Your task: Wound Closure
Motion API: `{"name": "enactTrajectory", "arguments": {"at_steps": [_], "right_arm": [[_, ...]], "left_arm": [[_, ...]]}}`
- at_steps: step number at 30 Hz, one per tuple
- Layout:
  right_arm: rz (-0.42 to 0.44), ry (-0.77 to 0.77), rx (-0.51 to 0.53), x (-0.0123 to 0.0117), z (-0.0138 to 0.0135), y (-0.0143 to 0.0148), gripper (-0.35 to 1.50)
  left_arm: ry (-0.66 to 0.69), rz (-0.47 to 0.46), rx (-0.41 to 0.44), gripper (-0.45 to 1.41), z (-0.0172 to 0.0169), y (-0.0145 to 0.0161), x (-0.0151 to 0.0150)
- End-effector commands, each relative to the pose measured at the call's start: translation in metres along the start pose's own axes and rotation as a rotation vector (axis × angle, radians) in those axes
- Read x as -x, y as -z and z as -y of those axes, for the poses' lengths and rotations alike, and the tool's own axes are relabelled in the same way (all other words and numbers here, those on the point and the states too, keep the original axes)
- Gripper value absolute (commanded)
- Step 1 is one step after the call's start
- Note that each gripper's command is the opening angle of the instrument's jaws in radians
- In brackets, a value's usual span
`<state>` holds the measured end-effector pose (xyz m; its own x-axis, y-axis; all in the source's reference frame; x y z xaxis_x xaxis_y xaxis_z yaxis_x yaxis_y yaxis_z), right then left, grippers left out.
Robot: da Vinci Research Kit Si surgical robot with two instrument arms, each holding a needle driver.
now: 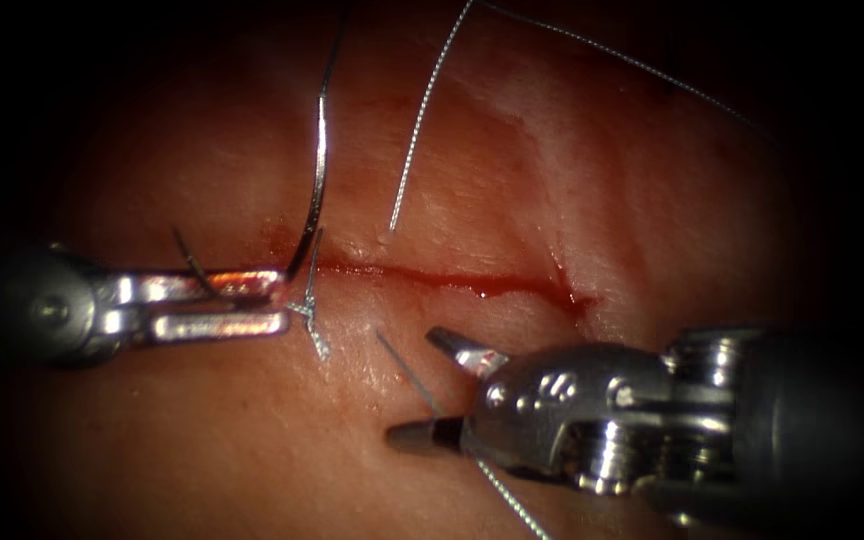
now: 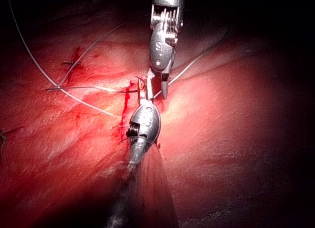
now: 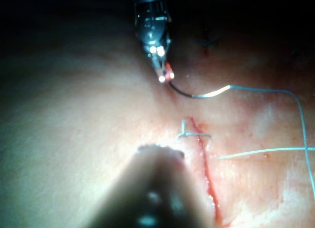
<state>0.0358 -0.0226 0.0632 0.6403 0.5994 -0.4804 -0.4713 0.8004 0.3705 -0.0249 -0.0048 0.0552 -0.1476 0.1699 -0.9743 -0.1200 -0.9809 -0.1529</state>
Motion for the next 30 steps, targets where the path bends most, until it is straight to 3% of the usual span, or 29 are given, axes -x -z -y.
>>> {"name": "enactTrajectory", "arguments": {"at_steps": [1,5,7,9,10,11,12,16,23,30], "right_arm": [[0.006,0.005,-0.003,0.0001,0.0004,-0.0022,1.23],[0.038,0.013,0.011,0.0011,-0.0007,-0.0047,1.19],[0.055,0.016,0.013,0.0014,-0.0012,-0.0053,1.09],[0.066,0.025,0.011,0.0017,-0.0015,-0.0054,0.72],[0.066,0.043,0.010,0.0018,-0.0015,-0.0054,0.64],[0.068,0.063,0.004,0.0019,-0.0014,-0.0052,0.27],[0.065,0.104,-0.025,0.0021,-0.0012,-0.0048,-0.35],[0.083,0.164,-0.104,0.0028,-0.0002,-0.0036,-0.35],[0.091,0.206,-0.137,0.0049,0.0019,0.0000,-0.35],[0.110,0.219,-0.140,0.0055,0.0025,0.0008,-0.35]], "left_arm": [[0.000,-0.001,0.000,-0.45,-0.0002,-0.0006,0.0006],[0.000,-0.001,0.000,-0.45,-0.0002,-0.0006,0.0006],[0.000,-0.001,0.000,-0.45,-0.0002,-0.0005,0.0006],[0.000,-0.001,0.000,-0.45,-0.0002,-0.0006,0.0006],[0.000,-0.001,0.001,-0.45,-0.0002,-0.0005,0.0006],[0.000,-0.001,0.001,-0.45,-0.0002,-0.0005,0.0006],[0.000,-0.001,0.001,-0.45,-0.0002,-0.0005,0.0006],[0.000,-0.002,0.001,-0.45,-0.0002,-0.0004,0.0006],[0.000,-0.004,0.005,-0.45,-0.0001,-0.0004,0.0006],[0.000,-0.003,0.005,-0.45,-0.0002,-0.0004,0.0006]]}}
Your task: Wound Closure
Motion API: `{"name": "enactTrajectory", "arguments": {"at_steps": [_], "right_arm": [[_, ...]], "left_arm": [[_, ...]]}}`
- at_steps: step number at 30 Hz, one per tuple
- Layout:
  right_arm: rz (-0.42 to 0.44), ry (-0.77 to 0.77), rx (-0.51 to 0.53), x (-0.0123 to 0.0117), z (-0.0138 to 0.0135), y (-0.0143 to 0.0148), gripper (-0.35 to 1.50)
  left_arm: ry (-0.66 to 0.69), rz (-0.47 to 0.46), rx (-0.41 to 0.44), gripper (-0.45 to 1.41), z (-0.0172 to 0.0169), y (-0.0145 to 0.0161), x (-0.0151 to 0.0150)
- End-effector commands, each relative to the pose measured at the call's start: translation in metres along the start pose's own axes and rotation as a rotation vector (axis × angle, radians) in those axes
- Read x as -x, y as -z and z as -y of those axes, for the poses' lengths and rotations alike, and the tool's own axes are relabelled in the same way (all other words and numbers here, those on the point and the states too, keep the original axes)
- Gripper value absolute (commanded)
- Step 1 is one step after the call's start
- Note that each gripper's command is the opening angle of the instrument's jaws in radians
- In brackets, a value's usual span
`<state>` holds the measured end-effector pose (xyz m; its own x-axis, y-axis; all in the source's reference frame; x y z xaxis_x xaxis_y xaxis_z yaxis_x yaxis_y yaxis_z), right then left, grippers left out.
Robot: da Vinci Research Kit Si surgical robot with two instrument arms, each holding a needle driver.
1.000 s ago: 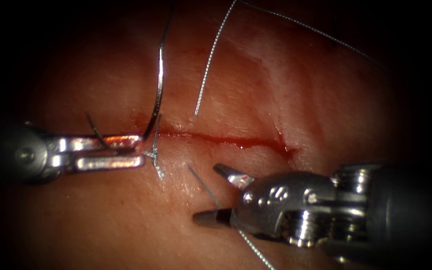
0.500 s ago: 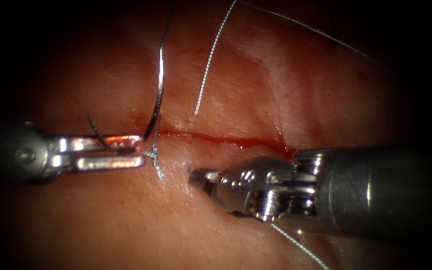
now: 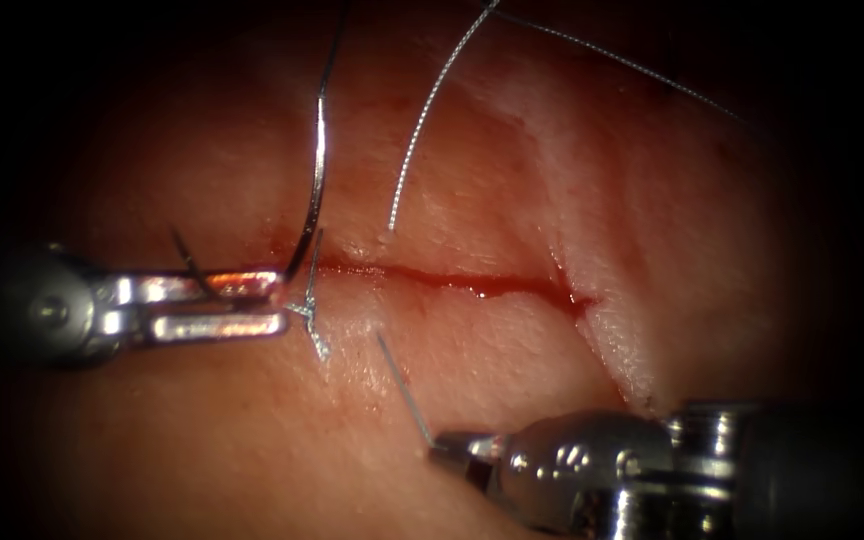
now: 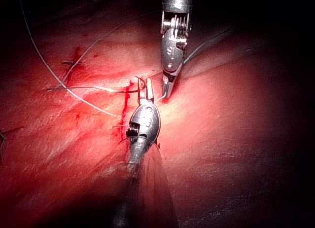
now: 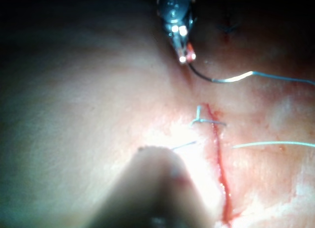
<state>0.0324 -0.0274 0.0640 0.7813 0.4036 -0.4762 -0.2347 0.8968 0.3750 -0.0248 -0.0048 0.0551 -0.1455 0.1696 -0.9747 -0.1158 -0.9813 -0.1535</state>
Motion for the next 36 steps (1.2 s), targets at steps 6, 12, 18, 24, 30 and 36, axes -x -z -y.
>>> {"name": "enactTrajectory", "arguments": {"at_steps": [6,12,18,24,30,36], "right_arm": [[0.029,0.017,-0.068,0.0018,0.0025,0.0009,-0.35],[0.056,0.024,-0.110,0.0031,0.0037,0.0016,-0.35],[0.103,0.003,-0.155,0.0049,0.0056,0.0040,-0.35],[0.043,-0.135,-0.022,0.0036,0.0041,0.0047,1.08],[-0.174,-0.254,0.176,-0.0014,-0.0008,0.0051,1.34],[-0.160,-0.252,0.200,-0.0048,-0.0039,0.0021,1.31]], "left_arm": [[0.000,-0.001,0.000,-0.45,-0.0002,-0.0006,0.0005],[0.000,-0.001,0.000,-0.45,-0.0002,-0.0006,0.0005],[0.000,-0.001,0.000,-0.45,-0.0002,-0.0006,0.0005],[-0.006,-0.001,0.000,-0.45,-0.0002,-0.0006,0.0005],[-0.006,-0.001,0.000,-0.45,-0.0002,-0.0007,0.0005],[-0.006,-0.002,0.001,-0.45,-0.0002,-0.0006,0.0006]]}}
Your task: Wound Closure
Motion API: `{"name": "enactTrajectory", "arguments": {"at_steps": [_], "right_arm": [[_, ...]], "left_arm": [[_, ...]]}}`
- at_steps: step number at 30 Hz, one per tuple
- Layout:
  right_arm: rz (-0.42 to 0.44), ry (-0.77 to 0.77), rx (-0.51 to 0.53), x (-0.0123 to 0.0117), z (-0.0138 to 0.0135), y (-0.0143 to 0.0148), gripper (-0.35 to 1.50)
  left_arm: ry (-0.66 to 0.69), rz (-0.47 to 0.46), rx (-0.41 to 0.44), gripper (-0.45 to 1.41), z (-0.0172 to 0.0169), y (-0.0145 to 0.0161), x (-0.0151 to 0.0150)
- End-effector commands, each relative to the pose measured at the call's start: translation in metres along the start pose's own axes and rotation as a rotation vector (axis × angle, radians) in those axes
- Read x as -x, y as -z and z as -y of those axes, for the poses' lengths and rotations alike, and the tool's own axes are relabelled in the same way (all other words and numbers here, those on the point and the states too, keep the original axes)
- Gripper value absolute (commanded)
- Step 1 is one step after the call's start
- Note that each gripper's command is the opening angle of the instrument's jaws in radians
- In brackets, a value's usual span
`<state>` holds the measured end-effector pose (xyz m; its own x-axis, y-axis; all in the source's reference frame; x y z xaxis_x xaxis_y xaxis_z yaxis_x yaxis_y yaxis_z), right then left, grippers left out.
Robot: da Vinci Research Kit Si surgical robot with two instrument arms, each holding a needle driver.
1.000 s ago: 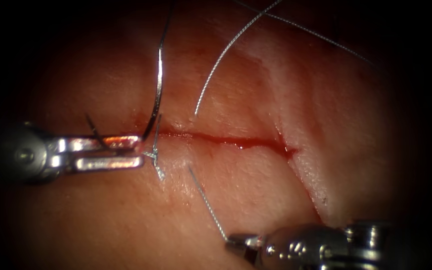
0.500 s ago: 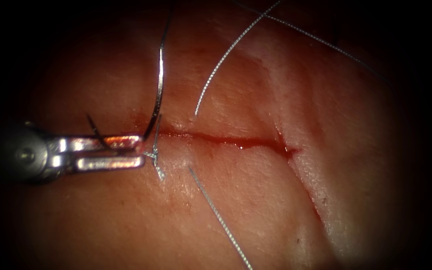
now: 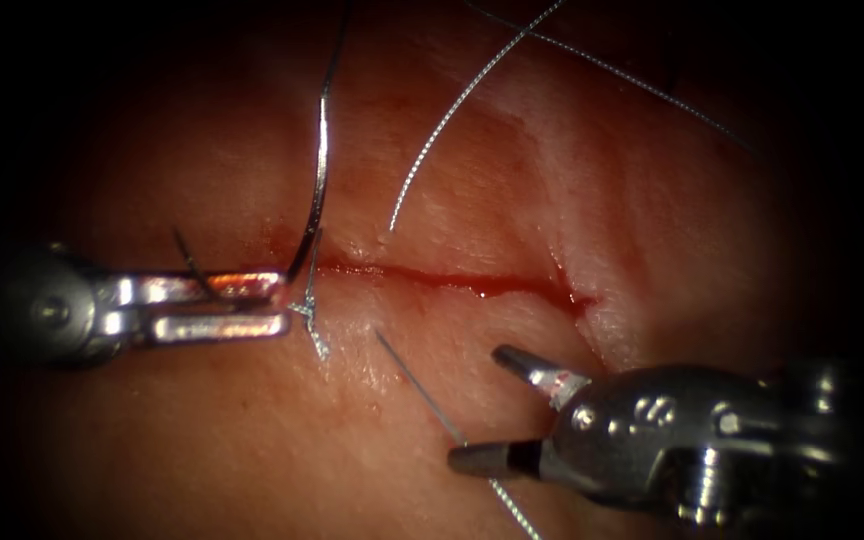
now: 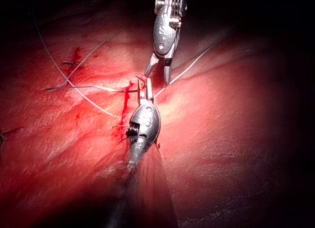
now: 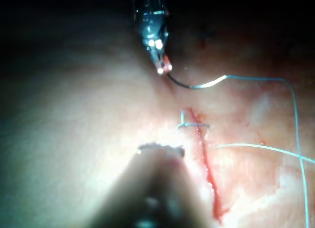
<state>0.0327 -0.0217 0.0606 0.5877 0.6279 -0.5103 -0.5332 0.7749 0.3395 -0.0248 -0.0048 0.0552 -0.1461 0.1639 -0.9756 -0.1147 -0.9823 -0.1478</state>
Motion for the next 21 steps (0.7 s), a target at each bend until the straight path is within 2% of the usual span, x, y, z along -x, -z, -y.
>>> {"name": "enactTrajectory", "arguments": {"at_steps": [1,5,6,10,11,12,13,14,15,16,21], "right_arm": [[-0.006,0.008,-0.005,-0.0006,0.0004,-0.0022,1.31],[0.022,0.015,-0.023,-0.0003,0.0008,-0.0049,1.26],[0.037,0.021,-0.024,0.0001,0.0009,-0.0062,1.24],[0.064,0.047,-0.011,0.0015,0.0007,-0.0085,1.24],[0.069,0.050,-0.006,0.0019,0.0006,-0.0089,1.19],[0.082,0.056,-0.017,0.0024,0.0005,-0.0092,1.08],[0.093,0.060,-0.026,0.0027,0.0004,-0.0092,0.82],[0.100,0.081,-0.035,0.0029,0.0003,-0.0091,0.44],[0.101,0.115,-0.058,0.0032,0.0003,-0.0088,-0.20],[0.099,0.136,-0.082,0.0033,0.0002,-0.0083,-0.35],[0.115,0.186,-0.119,0.0040,0.0012,-0.0059,-0.35]], "left_arm": [[0.000,-0.002,0.001,-0.45,-0.0001,-0.0005,0.0005],[-0.006,-0.001,-0.001,-0.45,-0.0001,-0.0004,0.0006],[-0.006,-0.001,-0.001,-0.45,-0.0001,-0.0004,0.0006],[-0.006,-0.001,-0.001,-0.45,-0.0001,-0.0004,0.0006],[-0.006,-0.001,-0.001,-0.45,-0.0001,-0.0004,0.0005],[-0.006,-0.001,0.000,-0.45,-0.0001,-0.0003,0.0005],[-0.006,-0.001,0.000,-0.45,-0.0001,-0.0003,0.0005],[-0.006,-0.001,0.000,-0.45,-0.0001,-0.0003,0.0005],[-0.006,-0.001,0.000,-0.45,-0.0001,-0.0003,0.0005],[-0.006,-0.001,0.000,-0.45,-0.0001,-0.0003,0.0005],[-0.015,0.002,-0.006,-0.45,0.0003,0.0004,0.0005]]}}
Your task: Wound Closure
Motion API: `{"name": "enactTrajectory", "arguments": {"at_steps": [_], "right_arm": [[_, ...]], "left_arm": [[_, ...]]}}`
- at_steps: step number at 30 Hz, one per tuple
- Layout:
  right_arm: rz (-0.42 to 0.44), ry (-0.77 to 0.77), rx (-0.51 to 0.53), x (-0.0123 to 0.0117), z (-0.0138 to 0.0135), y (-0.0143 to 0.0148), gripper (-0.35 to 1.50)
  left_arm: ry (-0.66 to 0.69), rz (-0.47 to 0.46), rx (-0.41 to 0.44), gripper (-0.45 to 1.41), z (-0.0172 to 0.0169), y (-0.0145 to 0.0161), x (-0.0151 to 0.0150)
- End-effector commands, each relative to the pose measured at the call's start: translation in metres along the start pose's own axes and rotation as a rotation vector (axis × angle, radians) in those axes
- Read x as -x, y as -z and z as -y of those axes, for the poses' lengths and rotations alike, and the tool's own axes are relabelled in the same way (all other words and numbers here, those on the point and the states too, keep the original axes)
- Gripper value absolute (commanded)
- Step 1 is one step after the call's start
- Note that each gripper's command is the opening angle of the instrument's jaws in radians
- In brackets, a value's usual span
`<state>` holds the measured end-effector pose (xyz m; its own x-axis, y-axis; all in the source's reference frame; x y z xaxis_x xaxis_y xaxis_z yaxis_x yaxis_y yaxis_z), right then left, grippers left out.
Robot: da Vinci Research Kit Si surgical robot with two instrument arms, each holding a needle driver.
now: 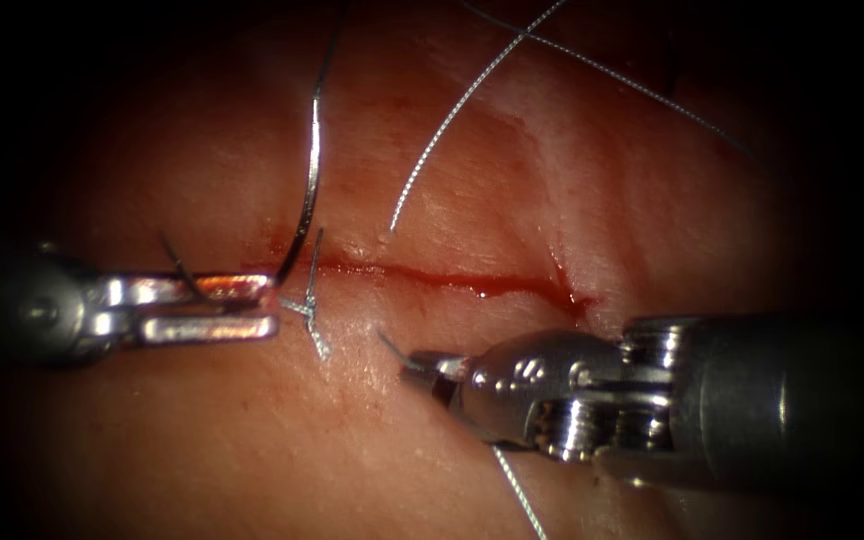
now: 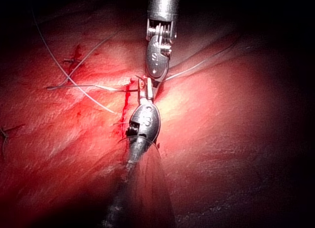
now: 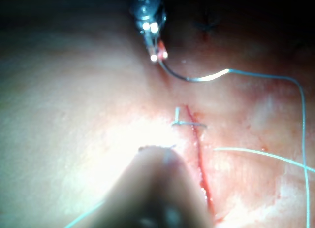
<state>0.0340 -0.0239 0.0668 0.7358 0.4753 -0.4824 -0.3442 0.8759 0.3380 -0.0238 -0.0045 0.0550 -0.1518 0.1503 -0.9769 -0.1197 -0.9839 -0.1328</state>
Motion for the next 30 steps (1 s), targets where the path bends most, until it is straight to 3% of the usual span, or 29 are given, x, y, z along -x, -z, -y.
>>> {"name": "enactTrajectory", "arguments": {"at_steps": [1,12,27,28,29,30], "right_arm": [[0.004,0.008,-0.010,0.0004,0.0012,-0.0002,-0.35],[0.018,0.069,-0.083,0.0022,0.0055,0.0029,-0.35],[0.035,0.028,-0.119,0.0057,0.0073,0.0067,-0.32],[0.020,0.024,-0.073,0.0056,0.0071,0.0067,0.36],[-0.013,0.011,-0.033,0.0054,0.0069,0.0068,0.84],[-0.039,-0.005,0.014,0.0051,0.0066,0.0068,1.20]], "left_arm": [[-0.001,-0.001,-0.001,-0.45,-0.0001,-0.0004,0.0006],[-0.002,0.008,-0.015,-0.45,0.0005,0.0004,0.0012],[-0.002,0.009,-0.016,-0.45,0.0006,0.0003,0.0012],[-0.002,0.009,-0.016,-0.45,0.0006,0.0003,0.0012],[-0.002,0.009,-0.016,-0.45,0.0006,0.0003,0.0012],[-0.002,0.009,-0.016,-0.45,0.0006,0.0003,0.0012]]}}
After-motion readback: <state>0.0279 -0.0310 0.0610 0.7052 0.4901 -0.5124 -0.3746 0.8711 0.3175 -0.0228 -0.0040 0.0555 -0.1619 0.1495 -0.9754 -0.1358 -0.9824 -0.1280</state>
